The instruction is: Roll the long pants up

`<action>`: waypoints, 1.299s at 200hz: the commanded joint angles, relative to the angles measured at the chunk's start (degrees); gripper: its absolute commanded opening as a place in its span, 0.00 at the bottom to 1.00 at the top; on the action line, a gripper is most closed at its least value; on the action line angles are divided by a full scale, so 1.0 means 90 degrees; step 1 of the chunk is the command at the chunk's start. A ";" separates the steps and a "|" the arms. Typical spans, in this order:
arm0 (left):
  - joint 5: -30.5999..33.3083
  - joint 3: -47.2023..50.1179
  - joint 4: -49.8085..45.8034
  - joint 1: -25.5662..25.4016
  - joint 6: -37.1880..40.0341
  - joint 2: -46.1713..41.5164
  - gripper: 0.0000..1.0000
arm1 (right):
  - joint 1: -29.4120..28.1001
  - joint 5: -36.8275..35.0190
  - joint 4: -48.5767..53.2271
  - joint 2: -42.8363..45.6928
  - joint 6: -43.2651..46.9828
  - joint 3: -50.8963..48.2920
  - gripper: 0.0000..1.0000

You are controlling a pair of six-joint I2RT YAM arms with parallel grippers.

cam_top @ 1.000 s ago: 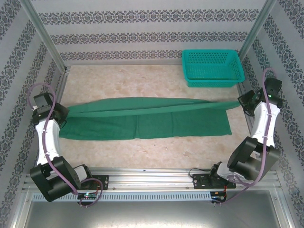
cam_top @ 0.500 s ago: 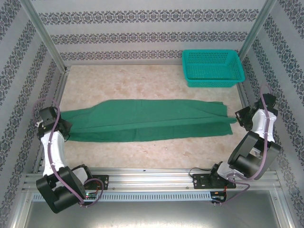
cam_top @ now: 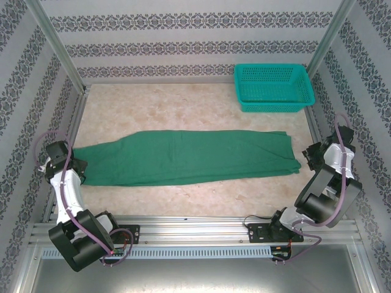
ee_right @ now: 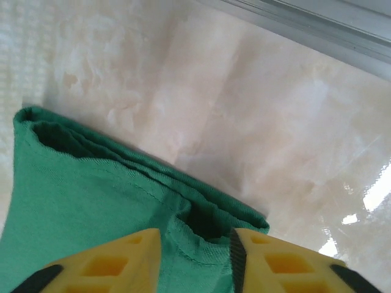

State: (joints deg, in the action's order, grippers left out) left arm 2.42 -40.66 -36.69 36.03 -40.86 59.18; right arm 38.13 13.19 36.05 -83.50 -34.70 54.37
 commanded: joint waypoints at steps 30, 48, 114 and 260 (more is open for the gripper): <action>-0.0726 -0.0538 0.0059 0.0020 0.0039 -0.0203 0.57 | -0.0981 -0.0228 -0.0348 0.0704 0.0084 0.0494 0.78; -0.0586 -0.0255 0.0075 0.0020 0.0039 -0.0249 0.61 | -0.2133 -0.0244 -0.0359 0.0625 0.0575 0.0740 0.79; -0.1040 0.0294 0.1083 0.0020 0.0078 0.1103 0.16 | -0.3965 0.0128 -0.0509 -0.0424 0.0555 0.0762 0.00; -0.0561 -0.0518 0.0693 -0.0293 0.0231 0.0457 0.26 | -0.4689 0.0309 -0.0254 -0.1476 0.0430 0.1028 0.00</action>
State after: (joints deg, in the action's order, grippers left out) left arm -5.76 -42.11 -28.10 34.28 -40.80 71.85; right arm -2.70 16.12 33.36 -95.59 -30.06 62.15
